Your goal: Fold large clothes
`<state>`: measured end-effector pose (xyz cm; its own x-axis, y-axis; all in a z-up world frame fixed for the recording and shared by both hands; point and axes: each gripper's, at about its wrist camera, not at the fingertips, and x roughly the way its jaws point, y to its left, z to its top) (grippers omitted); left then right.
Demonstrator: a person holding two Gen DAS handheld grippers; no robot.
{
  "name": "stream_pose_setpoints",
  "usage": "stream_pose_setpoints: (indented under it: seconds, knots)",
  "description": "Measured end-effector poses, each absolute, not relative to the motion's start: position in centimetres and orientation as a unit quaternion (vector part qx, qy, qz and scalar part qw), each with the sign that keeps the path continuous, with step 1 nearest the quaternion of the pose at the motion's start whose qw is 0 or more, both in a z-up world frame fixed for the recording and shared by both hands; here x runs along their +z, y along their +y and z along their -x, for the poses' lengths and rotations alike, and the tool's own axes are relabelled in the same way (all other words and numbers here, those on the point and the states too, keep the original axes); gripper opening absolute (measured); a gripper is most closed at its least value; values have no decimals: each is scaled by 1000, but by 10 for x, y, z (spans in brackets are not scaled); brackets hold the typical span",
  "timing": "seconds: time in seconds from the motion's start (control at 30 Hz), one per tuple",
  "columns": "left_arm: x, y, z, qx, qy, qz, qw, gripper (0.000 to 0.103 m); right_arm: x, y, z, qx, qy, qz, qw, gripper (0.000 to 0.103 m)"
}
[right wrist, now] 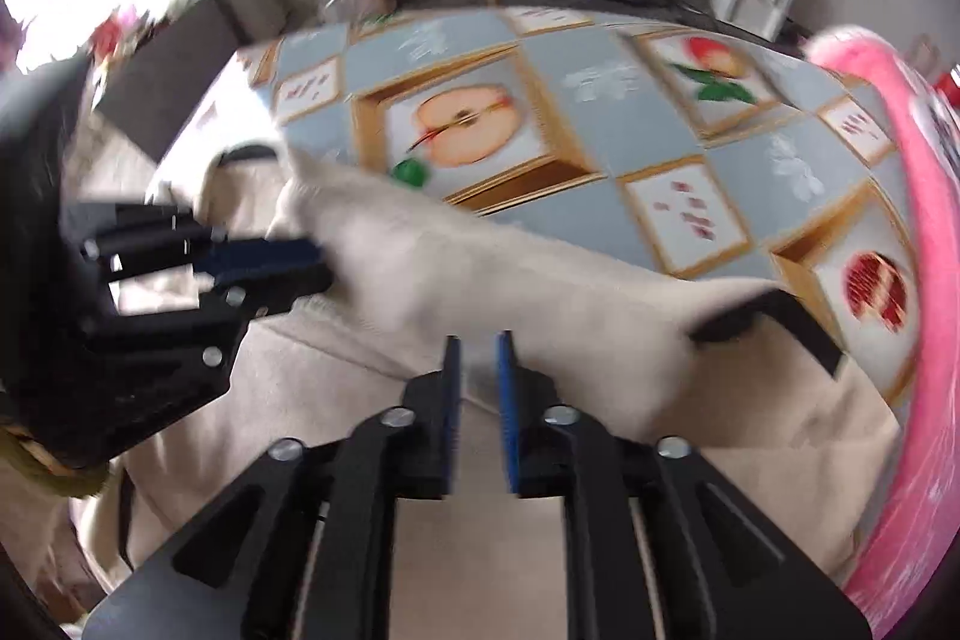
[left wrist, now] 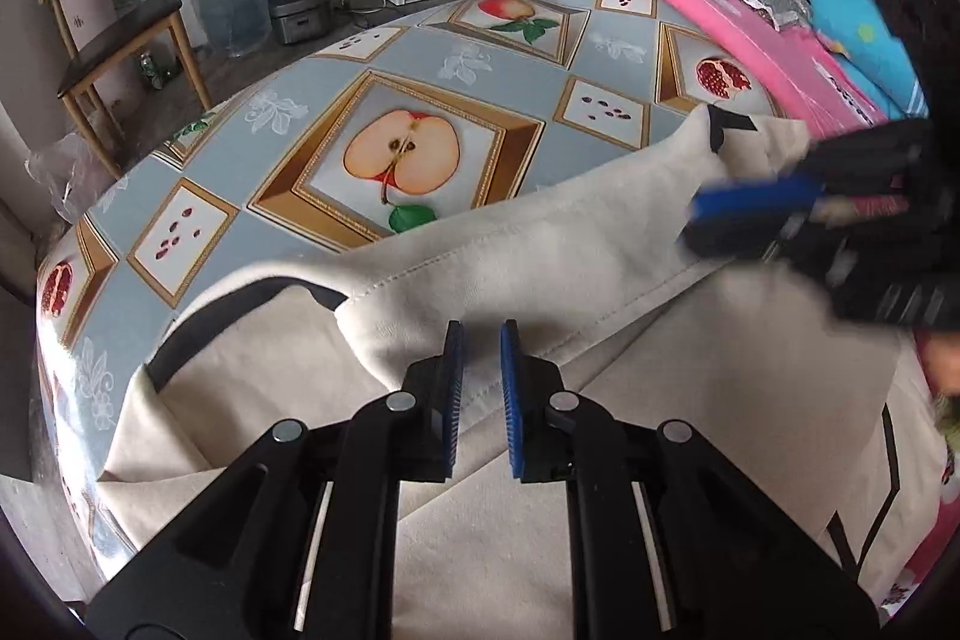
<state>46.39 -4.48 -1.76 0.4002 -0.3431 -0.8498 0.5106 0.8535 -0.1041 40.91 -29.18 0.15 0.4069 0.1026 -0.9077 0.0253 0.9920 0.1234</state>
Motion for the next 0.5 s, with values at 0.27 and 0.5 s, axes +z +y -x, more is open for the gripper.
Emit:
stream_pose_setpoints:
  seconds: [0.27,0.5]
  knots:
    - [-28,-42,-465,-255,489,-77,830,12,-36,-346,-415,0,592,-161,790,25]
    - [-29,-47,-466,-256,485,-72,833,12,-39,-309,-434,-63,580,6,812,12]
